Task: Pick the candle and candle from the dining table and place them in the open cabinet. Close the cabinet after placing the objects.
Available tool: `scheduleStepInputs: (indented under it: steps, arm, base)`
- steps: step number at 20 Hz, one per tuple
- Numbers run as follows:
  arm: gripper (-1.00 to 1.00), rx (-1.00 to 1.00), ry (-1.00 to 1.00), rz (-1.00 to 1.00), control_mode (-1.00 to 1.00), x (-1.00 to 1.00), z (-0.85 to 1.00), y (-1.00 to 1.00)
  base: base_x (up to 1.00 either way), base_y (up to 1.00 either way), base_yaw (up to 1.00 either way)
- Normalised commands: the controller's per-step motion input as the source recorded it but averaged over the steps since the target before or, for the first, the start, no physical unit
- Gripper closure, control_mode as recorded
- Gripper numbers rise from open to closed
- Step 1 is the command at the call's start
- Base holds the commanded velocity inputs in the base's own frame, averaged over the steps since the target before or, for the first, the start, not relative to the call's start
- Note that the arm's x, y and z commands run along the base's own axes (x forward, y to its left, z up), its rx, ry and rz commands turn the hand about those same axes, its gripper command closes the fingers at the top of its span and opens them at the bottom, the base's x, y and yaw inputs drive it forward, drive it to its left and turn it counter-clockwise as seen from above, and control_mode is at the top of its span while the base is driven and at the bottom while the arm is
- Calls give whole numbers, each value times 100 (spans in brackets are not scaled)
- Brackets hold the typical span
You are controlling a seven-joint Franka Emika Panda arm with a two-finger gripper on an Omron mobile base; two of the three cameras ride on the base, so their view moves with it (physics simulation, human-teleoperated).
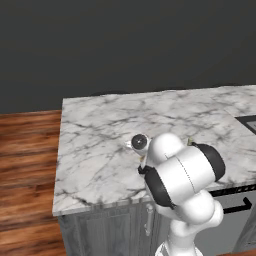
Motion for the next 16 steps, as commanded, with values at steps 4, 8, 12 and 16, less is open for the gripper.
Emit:
scheduleStepInputs:
  steps: [4, 8, 12, 16]
  arm:
    - [-100, 0, 0, 0, -100, 0, -6, 11]
    - [-100, 0, 0, 0, -100, 3, 0, 4]
    - [-100, 1, 0, 2, -100, 11, 0, -1]
    - [-100, 1, 0, 2, -100, 13, 0, 0]
  base:
    - [0, 0, 0]
    - [0, 0, 0]
    - [0, 0, 0]
    - [0, 0, 0]
